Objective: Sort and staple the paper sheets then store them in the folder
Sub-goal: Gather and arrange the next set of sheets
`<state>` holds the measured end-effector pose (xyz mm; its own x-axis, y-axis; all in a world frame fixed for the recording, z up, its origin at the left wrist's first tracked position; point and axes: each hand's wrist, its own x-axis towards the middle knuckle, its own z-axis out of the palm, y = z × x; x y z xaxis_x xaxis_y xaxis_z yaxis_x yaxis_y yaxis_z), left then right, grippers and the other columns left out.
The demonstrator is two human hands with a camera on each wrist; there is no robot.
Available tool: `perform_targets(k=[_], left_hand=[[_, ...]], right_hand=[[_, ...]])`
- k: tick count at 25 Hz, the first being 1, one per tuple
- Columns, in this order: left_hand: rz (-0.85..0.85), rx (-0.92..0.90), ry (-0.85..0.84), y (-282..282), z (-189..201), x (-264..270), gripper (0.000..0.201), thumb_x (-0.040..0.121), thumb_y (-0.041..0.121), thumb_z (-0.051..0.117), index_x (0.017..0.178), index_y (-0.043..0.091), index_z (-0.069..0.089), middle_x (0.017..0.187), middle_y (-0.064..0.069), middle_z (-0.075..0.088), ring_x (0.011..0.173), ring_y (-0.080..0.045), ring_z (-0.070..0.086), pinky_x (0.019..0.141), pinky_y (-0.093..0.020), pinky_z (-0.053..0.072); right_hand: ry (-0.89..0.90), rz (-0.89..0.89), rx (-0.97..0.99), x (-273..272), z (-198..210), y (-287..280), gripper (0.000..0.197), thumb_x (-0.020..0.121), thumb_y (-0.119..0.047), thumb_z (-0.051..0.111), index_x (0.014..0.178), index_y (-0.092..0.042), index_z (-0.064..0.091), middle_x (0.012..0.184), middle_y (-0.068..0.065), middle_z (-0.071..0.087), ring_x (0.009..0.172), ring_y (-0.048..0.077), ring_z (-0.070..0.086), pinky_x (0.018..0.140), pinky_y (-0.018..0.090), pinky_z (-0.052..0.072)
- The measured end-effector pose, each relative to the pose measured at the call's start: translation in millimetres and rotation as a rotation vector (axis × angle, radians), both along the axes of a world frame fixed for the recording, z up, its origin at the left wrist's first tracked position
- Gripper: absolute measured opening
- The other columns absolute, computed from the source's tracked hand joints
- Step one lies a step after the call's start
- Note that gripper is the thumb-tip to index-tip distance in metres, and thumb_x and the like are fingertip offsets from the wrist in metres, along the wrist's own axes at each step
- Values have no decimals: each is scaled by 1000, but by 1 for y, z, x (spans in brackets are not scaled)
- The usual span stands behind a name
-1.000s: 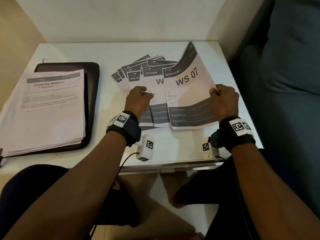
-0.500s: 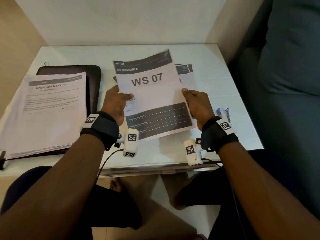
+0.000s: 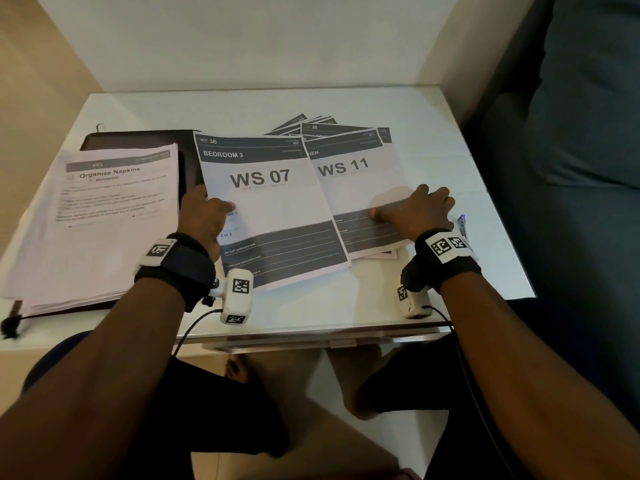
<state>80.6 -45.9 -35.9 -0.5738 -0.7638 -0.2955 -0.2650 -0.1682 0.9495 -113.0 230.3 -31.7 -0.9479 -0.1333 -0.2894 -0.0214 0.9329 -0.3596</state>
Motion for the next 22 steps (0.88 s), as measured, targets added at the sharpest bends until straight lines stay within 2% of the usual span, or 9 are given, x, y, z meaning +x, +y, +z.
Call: perform_targets(k=[2, 4, 7, 9, 12, 15, 17, 20, 22], left_hand=[[3, -2, -20, 0, -2, 1, 39, 96, 0, 59, 132, 15, 60, 130, -8, 67, 103, -33, 68, 90, -44, 58], [5, -5, -41, 0, -2, 2, 38, 96, 1, 61, 132, 16, 60, 131, -9, 66, 105, -35, 67, 95, -48, 57], [12, -17, -45, 0, -3, 3, 41, 97, 2, 61, 135, 17, 60, 132, -7, 66, 104, -34, 66, 93, -45, 57], [10, -14, -43, -1, -2, 3, 41, 96, 3, 61, 134, 18, 60, 132, -6, 67, 105, -34, 67, 93, -45, 57], [15, 19, -63, 1, -2, 1, 35, 96, 2, 61, 127, 18, 61, 127, -6, 68, 101, -33, 68, 92, -45, 58], [35, 61, -63, 5, -3, -3, 27, 98, 1, 58, 121, 14, 62, 118, -6, 69, 88, -25, 68, 77, -34, 57], [64, 95, -52, 6, -6, -6, 24, 97, 1, 59, 119, 10, 64, 115, -10, 71, 81, -24, 69, 71, -31, 56], [109, 193, 0, 12, -3, -9, 11, 99, 14, 61, 107, 12, 68, 111, -12, 74, 83, -27, 72, 78, -38, 58], [137, 246, 21, 14, -1, -11, 19, 101, 31, 59, 107, 15, 69, 113, -10, 76, 91, -29, 74, 89, -47, 58]], right_hand=[[-29, 9, -10, -3, 2, 3, 103, 66, -61, 83, 141, -8, 36, 145, 18, 35, 139, 37, 31, 104, 58, 40], [-37, -2, -65, -6, 3, 4, 93, 70, -51, 85, 138, -7, 39, 141, 18, 45, 133, 38, 43, 105, 54, 43], [130, 34, -222, -9, 8, 9, 44, 86, -32, 72, 119, -8, 57, 123, 16, 62, 116, 39, 57, 90, 42, 47], [275, 96, -320, -11, 18, 15, 21, 93, -27, 60, 103, -10, 64, 109, 15, 66, 108, 39, 56, 88, 44, 50], [406, 67, -539, -14, 36, 24, 17, 95, -32, 57, 93, -17, 66, 95, 5, 68, 95, 29, 63, 87, 50, 56], [346, -68, -891, -13, 45, 28, 11, 93, -34, 67, 93, -23, 68, 97, 1, 71, 91, 19, 70, 83, 44, 61], [260, -122, -1038, -7, 46, 25, 6, 91, -30, 72, 94, -25, 70, 100, -1, 73, 93, 15, 71, 83, 40, 63], [159, -105, -1103, 4, 36, 10, 13, 87, -19, 76, 93, -9, 72, 87, 1, 71, 79, 12, 67, 80, 41, 62], [106, -50, -1105, 17, 27, -2, 10, 87, -16, 76, 93, -9, 73, 81, -2, 70, 74, 10, 65, 73, 36, 61]])
